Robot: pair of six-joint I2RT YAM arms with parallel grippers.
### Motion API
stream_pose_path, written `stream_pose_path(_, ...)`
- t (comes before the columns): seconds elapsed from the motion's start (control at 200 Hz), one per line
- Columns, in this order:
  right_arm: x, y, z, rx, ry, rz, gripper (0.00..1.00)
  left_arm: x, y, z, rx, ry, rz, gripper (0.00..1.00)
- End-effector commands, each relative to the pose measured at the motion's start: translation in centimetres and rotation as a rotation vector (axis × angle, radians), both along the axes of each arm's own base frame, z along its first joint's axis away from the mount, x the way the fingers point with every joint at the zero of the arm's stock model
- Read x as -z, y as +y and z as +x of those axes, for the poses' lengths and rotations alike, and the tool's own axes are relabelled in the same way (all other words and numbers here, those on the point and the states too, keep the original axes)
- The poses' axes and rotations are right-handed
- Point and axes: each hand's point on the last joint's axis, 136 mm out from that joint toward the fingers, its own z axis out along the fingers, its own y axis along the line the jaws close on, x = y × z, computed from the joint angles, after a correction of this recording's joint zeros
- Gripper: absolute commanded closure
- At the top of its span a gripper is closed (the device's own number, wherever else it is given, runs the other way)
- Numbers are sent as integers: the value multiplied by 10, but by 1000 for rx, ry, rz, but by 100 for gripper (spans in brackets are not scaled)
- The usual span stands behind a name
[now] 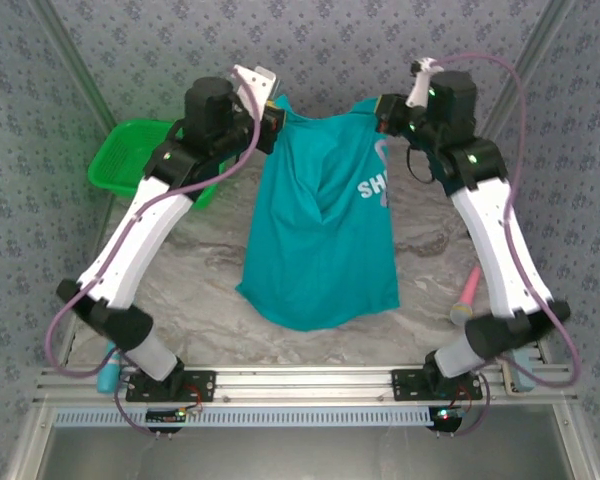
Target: Fold the inside-out t-shirt
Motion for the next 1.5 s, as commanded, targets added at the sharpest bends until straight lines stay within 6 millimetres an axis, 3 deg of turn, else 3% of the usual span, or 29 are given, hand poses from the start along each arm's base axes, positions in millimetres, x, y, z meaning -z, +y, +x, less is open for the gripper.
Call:
stream_pose_path(0.0, -48, -4, 15, 10, -112, -29, 100, -44, 18, 23, -82, -125, -24, 100)
stream_pose_path(0.04, -50, -2, 21, 8, -98, -30, 100, -50, 22, 31, -94, -117, -40, 100)
stream_pose_path(0.095, -68, -1, 18, 4, -119, -15, 100, -60, 27, 36, -104, -104, -64, 100)
stream_pose_path(0.18, -90, 5, 2, -8, -168, -14, 100, -79, 31, 32, -104, -130, -67, 100)
stream_pose_path(0.26, -101, 9, -17, -16, -210, -39, 100, -84, 32, 21, -77, -126, -57, 100)
stream_pose_path(0.315, -101, 8, -30, -7, -224, -61, 100, -80, 35, 14, -72, -108, -47, 100)
stream_pose_path(0.39, -79, 6, -42, 11, -195, -94, 100, -57, 40, 7, -78, -55, -23, 100)
stream_pose_path(0.44, -55, 2, -49, 29, -163, -113, 100, -40, 43, 1, -83, -35, -26, 100)
stream_pose_path(0.535, 11, 0, -64, 32, -94, -129, 100, 27, 43, -13, -81, 41, -27, 100)
stream_pose_path(0.58, 53, 4, -73, 13, -51, -135, 99, 76, 43, -24, -78, 112, -17, 100)
stream_pose_path(0.63, 107, 7, -84, 10, 21, -145, 89, 129, 43, -38, -85, 190, -14, 100)
stream_pose_path(0.655, 140, 8, -91, 8, 76, -150, 84, 160, 42, -47, -84, 241, -10, 93)
stream_pose_path(0.7, 196, 9, -106, 10, 185, -154, 79, 212, 40, -65, -85, 334, -14, 71)
stream_pose_path(0.77, 268, 12, -136, 4, 342, -151, 68, 285, 31, -102, -44, 498, -35, 58)
stream_pose_path(0.825, 307, 9, -160, 6, 420, -185, 62, 324, 23, -132, -4, 588, -25, 51)
stream_pose_path(0.875, 326, 6, -177, -3, 443, -236, 59, 345, 20, -154, 13, 641, 3, 49)
stream_pose_path(0.969, 332, -5, -187, 2, 451, -302, 55, 356, 20, -178, 27, 691, 44, 48)
stream_pose_path(1.074, 318, 2, -168, -37, 420, -322, 50, 348, 28, -175, -12, 697, 100, 45)
stream_pose_path(1.134, 309, 18, -150, -80, 410, -306, 46, 337, 29, -164, -38, 672, 124, 43)
stream_pose_path(1.254, 311, 54, -112, -138, 429, -315, 39, 315, 28, -127, -85, 653, 66, 40)
stream_pose_path(1.364, 330, 92, -81, -193, 467, -315, 37, 321, 38, -88, -151, 708, 17, 41)
stream_pose_path(1.494, 354, 136, -65, -304, 500, -306, 39, 325, 44, -57, -185, 754, -19, 42)
